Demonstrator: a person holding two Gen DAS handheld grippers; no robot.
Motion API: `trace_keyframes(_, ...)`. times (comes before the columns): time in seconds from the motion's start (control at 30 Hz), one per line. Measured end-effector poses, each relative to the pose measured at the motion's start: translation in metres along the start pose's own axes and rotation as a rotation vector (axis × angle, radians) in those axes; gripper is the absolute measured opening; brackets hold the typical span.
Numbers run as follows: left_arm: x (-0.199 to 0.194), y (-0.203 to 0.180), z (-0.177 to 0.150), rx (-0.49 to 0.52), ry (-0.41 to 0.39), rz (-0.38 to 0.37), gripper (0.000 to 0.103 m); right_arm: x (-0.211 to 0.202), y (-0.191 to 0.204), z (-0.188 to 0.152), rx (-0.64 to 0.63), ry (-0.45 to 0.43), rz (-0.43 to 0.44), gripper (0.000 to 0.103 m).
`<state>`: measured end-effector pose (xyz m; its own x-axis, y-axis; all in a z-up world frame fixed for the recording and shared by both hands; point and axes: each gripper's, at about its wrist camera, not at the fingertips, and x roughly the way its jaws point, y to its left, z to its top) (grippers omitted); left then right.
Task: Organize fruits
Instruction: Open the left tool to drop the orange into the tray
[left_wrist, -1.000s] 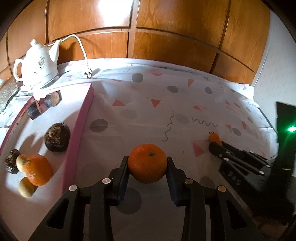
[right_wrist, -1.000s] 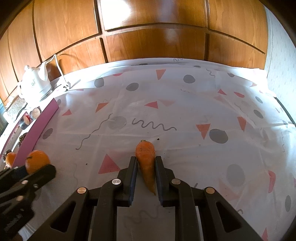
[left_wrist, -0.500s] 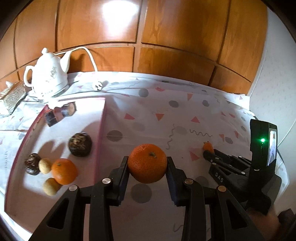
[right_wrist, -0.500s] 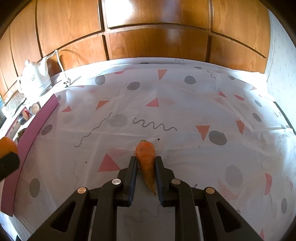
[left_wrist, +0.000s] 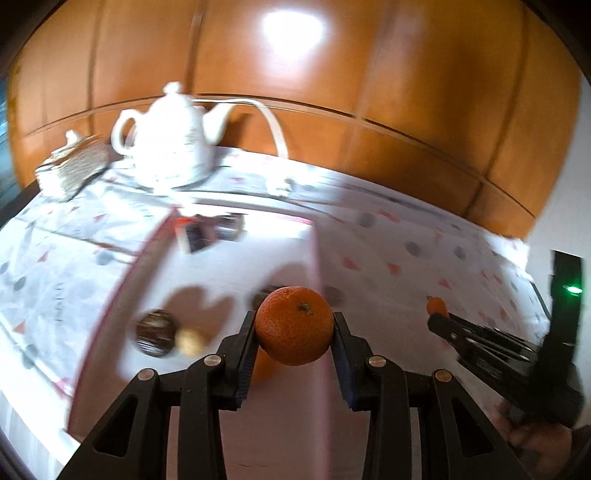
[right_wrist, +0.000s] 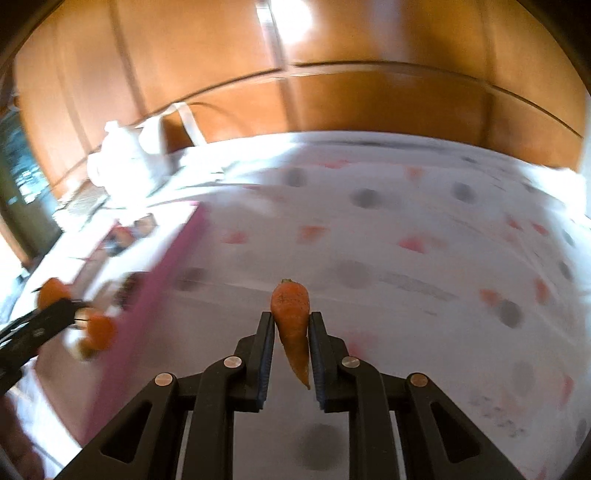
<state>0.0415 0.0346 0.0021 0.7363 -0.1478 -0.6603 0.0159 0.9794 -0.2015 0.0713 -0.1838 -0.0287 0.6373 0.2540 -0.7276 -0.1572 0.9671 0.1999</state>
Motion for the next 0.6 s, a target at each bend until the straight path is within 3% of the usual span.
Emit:
trace_keyframes(0.17, 0.010, 0.047, 0.016, -0.084, 0.011, 0.069, 0.038, 0.005, 0.056, 0.015, -0.065, 0.015, 0.165, 0.019)
trace_keyframes(0.3, 0.020, 0.063, 0.026, -0.097, 0.013, 0.104, 0.039, 0.017, 0.098, 0.021, -0.108, 0.055, 0.267, 0.019)
trace_keyframes(0.4, 0.027, 0.067, 0.034, -0.107, 0.012, 0.117, 0.039, 0.026, 0.121, 0.020, -0.139, 0.079, 0.283, 0.019)
trace_keyframes(0.47, 0.028, 0.067, 0.038, -0.110, 0.003, 0.114, 0.046, 0.032, 0.128, 0.018, -0.134, 0.101, 0.300, 0.020)
trace_keyframes(0.53, 0.027, 0.066, 0.039, -0.110, -0.003, 0.120, 0.047, 0.036, 0.132, 0.013, -0.136, 0.122, 0.313, 0.032)
trace_keyframes(0.6, 0.024, 0.066, 0.039, -0.112, -0.008, 0.125, 0.047, 0.038, 0.134, 0.008, -0.144, 0.136, 0.313, 0.033)
